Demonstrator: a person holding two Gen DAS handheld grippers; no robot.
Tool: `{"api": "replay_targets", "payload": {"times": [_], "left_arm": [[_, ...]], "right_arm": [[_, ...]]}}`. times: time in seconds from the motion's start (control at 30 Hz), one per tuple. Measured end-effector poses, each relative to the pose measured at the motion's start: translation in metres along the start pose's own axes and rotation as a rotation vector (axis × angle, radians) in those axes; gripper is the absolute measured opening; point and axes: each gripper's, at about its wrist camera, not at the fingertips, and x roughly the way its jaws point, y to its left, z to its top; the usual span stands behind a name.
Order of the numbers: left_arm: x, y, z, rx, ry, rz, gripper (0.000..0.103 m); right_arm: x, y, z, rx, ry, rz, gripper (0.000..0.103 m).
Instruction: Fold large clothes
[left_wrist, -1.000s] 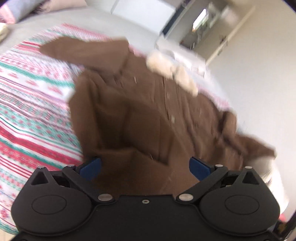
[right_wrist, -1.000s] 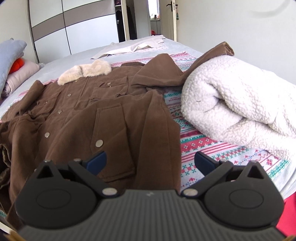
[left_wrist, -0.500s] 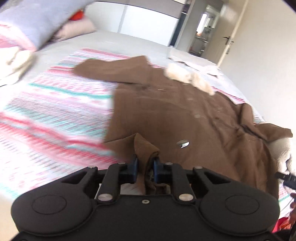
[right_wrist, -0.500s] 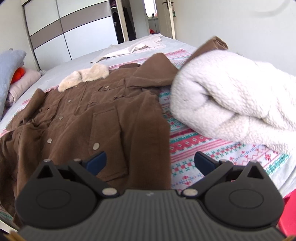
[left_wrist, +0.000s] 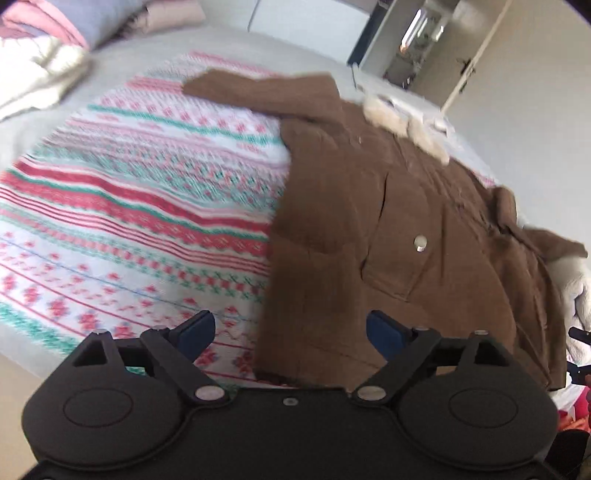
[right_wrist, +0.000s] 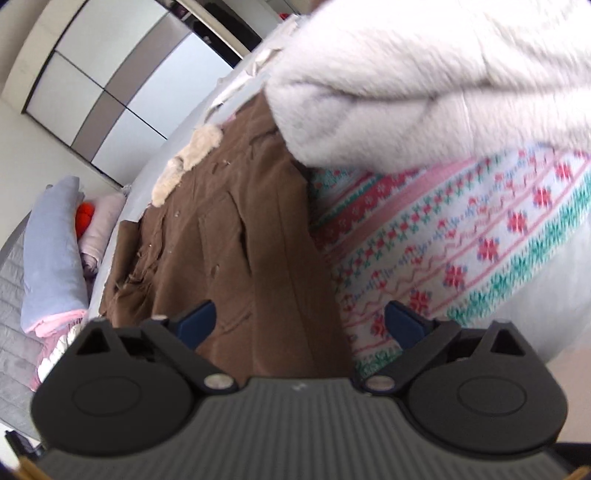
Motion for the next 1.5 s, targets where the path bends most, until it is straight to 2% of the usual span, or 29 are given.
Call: {"api": "replay_targets", "payload": {"times": [0.07,0.1,0.13,0.17,0.2,0.23,0.27,0.4,0.47,0.53,0.6,0.67,0.7,0.77,0.8,0.87,0.9,0.93,0.97,1.03,1.13,1.2,1.33,1.4,1.5], "left_arm": [[0.021,0.004,0.0,-0.029,0.042,0.005,0.086],[0.027,0.005,-0.001,-0.045,0.051,0.007,0.086],[0.027,0.005,-0.002,-0.038,0.039,0.006,0.079],[0.026,0.002,-0.003,-0.011,0.029,0.0,0.068],[0.025,-0.001,-0.003,0.007,0.034,-0.037,0.036],[0.021,-0.004,-0.004,-0.002,0.045,-0.076,0.018],[0.015,-0.006,-0.006,-0.006,0.031,-0.084,0.017],[-0.044,-0.011,-0.014,-0.001,-0.109,-0.105,0.013],[-0.072,-0.006,-0.019,-0.024,-0.146,-0.098,0.013],[-0.07,0.0,-0.021,-0.024,-0.087,-0.046,0.013],[-0.046,0.0,-0.028,0.045,0.025,0.054,0.014],[-0.021,0.004,-0.031,0.053,0.114,0.091,0.017],[-0.017,0.006,-0.029,0.045,0.122,0.103,0.02],[-0.019,0.003,-0.023,0.043,0.119,0.118,0.026],[-0.022,-0.001,-0.019,0.057,0.107,0.135,0.03],[-0.025,-0.006,-0.008,0.084,0.041,0.17,0.044],[-0.027,-0.007,0.0,0.096,0.002,0.171,0.061],[-0.027,-0.005,0.009,0.099,-0.037,0.164,0.075],[-0.028,-0.005,0.018,0.088,-0.073,0.159,0.079],[-0.024,-0.004,0.041,0.059,-0.123,0.137,0.082],[0.001,0.001,0.078,-0.011,-0.147,0.111,0.086],[0.023,0.006,0.104,-0.05,-0.157,0.118,0.086],[0.065,0.028,0.151,-0.149,-0.211,0.161,0.086],[0.092,0.044,0.173,-0.209,-0.219,0.182,0.086],[0.135,0.072,0.203,-0.307,-0.247,0.207,0.083]], "right_arm": [[0.013,-0.005,-0.005,0.03,0.068,0.047,0.077],[0.017,-0.006,-0.009,0.037,0.089,0.059,0.075],[0.02,-0.004,-0.012,0.023,0.089,0.051,0.071],[0.019,0.0,-0.014,-0.005,0.083,0.031,0.058],[0.019,0.003,-0.016,-0.03,0.083,0.024,0.046],[0.018,0.005,-0.016,-0.039,0.087,0.049,0.021],[0.014,0.005,-0.017,-0.038,0.072,0.066,0.014],[-0.03,0.017,-0.018,-0.116,-0.071,0.037,0.011],[-0.05,0.018,-0.017,-0.155,-0.119,-0.025,0.011],[-0.052,0.015,-0.013,-0.192,-0.097,-0.109,0.011],[-0.038,0.013,-0.014,-0.236,-0.049,-0.222,0.011],[-0.02,0.011,-0.018,-0.287,0.014,-0.334,0.012],[-0.017,0.011,-0.019,-0.305,0.017,-0.368,0.014],[-0.021,0.014,-0.016,-0.32,-0.018,-0.451,0.031],[-0.027,0.016,-0.013,-0.335,-0.056,-0.49,0.035],[-0.039,0.021,-0.005,-0.337,-0.111,-0.492,0.043],[-0.043,0.025,0.0,-0.328,-0.122,-0.466,0.046],[-0.042,0.03,0.005,-0.326,-0.132,-0.438,0.054],[-0.042,0.039,0.009,-0.335,-0.143,-0.415,0.062],[-0.032,0.063,0.016,-0.373,-0.158,-0.378,0.066],[-0.008,0.095,0.027,-0.405,-0.142,-0.292,0.067],[0.016,0.12,0.038,-0.413,-0.125,-0.234,0.072],[0.073,0.161,0.061,-0.429,-0.094,-0.14,0.09],[0.106,0.165,0.064,-0.43,-0.098,-0.077,0.091],[0.15,0.164,0.063,-0.463,-0.023,-0.108,0.091]]}}
